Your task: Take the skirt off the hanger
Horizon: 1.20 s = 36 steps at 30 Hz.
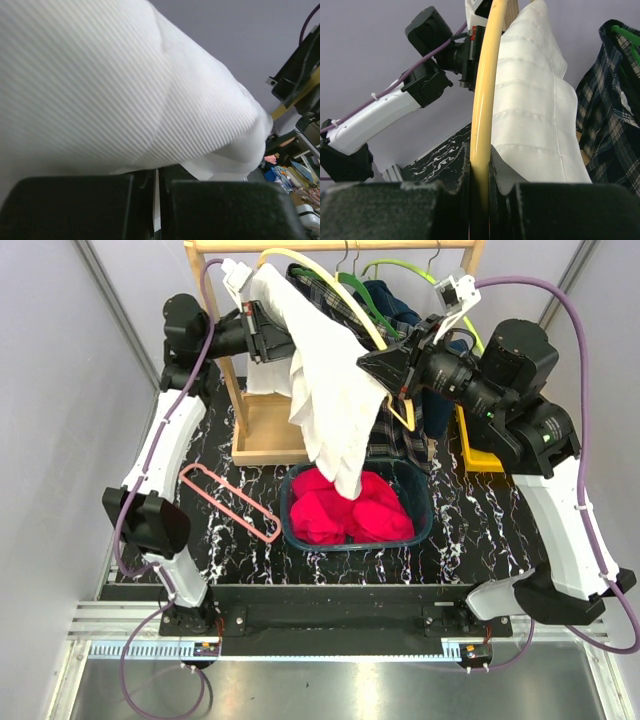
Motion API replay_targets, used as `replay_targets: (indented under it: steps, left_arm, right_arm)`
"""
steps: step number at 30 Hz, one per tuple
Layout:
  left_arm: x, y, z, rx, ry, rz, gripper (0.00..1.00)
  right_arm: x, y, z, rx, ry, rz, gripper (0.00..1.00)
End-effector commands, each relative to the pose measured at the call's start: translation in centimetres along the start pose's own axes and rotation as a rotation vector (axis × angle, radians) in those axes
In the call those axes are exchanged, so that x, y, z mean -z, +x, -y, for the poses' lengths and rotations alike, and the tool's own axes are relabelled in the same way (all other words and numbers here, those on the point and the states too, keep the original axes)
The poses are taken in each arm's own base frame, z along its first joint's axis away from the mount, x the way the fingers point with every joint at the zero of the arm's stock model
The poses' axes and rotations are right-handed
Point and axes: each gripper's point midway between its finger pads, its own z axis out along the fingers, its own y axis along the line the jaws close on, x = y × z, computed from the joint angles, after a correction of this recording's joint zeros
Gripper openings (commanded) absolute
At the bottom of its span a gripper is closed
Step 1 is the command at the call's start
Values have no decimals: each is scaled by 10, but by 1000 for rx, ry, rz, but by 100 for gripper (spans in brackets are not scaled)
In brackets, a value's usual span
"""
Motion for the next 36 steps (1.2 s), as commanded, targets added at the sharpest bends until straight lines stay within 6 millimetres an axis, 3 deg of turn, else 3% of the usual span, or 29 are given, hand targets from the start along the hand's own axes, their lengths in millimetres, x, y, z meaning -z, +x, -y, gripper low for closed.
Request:
replay_targets:
  steps: [1,3,7,10,14,19,20,22,23,27,32,33,36]
  left_arm:
    - [39,-11,53,-130,34,-10,0]
    - [58,-1,35,-103,-36,-20,0]
    - [111,-4,30,-137,-169,24,0]
    - [134,-23,44,-186,-214,59,0]
    - [138,-36,70,-262,-213,66,0]
    - [100,-32,96,-281,-97,27,0]
    - [96,-41,109,-316,-84,38,0]
    - [89,-51,113,-288,-62,50,0]
    - [88,-61,129,-338,-51,72,0]
    - [77,-72,133,-380,-39,72,0]
    - [13,-43,158,-388,138,-10,0]
    - [-4,-32,169,-379,196,-33,0]
    - [-29,-15,175,-355,256,-65,0]
  right_arm:
    - [31,-62,-9,153,45,214,0]
    - [41,-69,2,211,127,235,0]
    - [56,-79,19,288,241,262,0]
    - [66,-72,34,315,324,247,0]
    - [76,-58,50,329,404,217,0]
    - [92,-59,60,376,483,218,0]
    - [101,-58,68,388,538,215,0]
    - [110,-56,74,424,584,202,0]
    - [119,-56,77,429,617,206,0]
    - [140,-61,75,417,653,240,0]
    - [134,-61,64,379,581,261,0]
    - [133,-64,61,368,569,281,0]
    - [141,-82,50,359,546,350,0]
